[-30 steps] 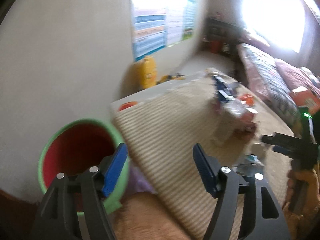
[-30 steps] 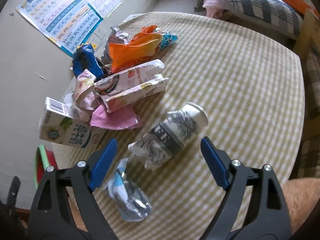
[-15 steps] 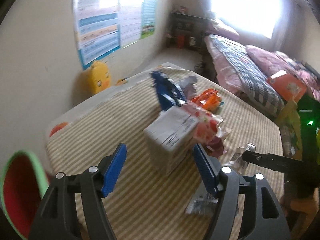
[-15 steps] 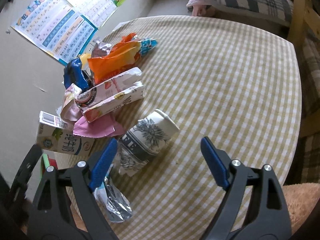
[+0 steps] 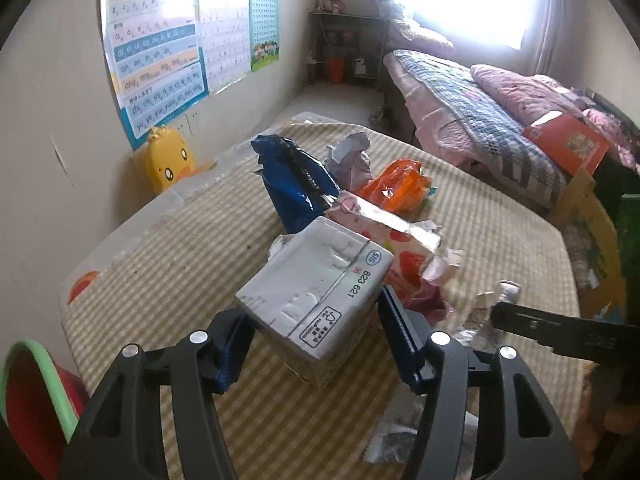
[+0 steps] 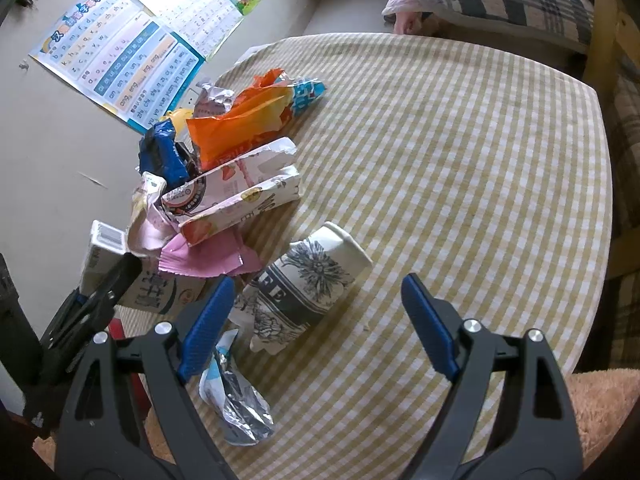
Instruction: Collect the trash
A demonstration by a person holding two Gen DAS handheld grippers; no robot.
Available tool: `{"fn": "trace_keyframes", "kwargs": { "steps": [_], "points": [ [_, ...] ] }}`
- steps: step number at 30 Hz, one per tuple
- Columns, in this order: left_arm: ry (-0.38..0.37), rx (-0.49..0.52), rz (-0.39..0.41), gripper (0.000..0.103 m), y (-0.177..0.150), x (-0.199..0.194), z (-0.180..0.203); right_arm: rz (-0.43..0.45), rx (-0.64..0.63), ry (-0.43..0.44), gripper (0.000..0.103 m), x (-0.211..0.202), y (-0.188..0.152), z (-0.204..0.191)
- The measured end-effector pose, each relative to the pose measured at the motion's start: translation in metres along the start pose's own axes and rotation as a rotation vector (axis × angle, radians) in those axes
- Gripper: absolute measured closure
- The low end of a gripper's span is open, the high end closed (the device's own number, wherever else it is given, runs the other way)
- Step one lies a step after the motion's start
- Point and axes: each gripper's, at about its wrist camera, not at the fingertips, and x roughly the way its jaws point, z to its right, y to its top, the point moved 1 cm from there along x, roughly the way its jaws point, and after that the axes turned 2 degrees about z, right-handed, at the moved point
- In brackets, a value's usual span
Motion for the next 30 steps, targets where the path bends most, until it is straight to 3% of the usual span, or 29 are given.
{"fn": "trace_keyframes", "kwargs": {
  "steps": [8,12,16,18,20,24,30],
  "points": [
    [-0.014,-0.158,-0.038,0.046,-0.011,-0.05,-0.041,-0.013,-0.022,-0.015,0.019,0.007,0.0,-0.003],
    [-0.039,-0.236,-0.104,0.046,-0.028,-0.069,-0.062,-0.018,-0.066,-0.032,0.019,0.013,0.0,-0.011],
    [-0.057,-0.248,-0.245,0.046,-0.047,-0.056,-0.068,-0.004,-0.128,-0.054,0.019,0.015,-0.002,-0.02],
    [-0.048,-0.251,-0.274,0.046,-0.055,-0.048,-0.069,0.0,-0.157,-0.057,0.022,0.016,-0.004,-0.025],
    [-0.049,-0.263,-0.264,0.046,-0.057,-0.04,-0.069,0.003,-0.172,-0.044,0.031,0.014,-0.004,-0.028],
    [-0.014,-0.264,-0.269,0.046,-0.057,-0.025,-0.066,0.004,-0.183,-0.037,0.036,0.013,-0.004,-0.028],
    [0.003,-0.302,-0.309,0.045,-0.068,-0.009,-0.066,-0.002,-0.172,-0.029,0.035,0.015,-0.004,-0.028]
  ]
}}
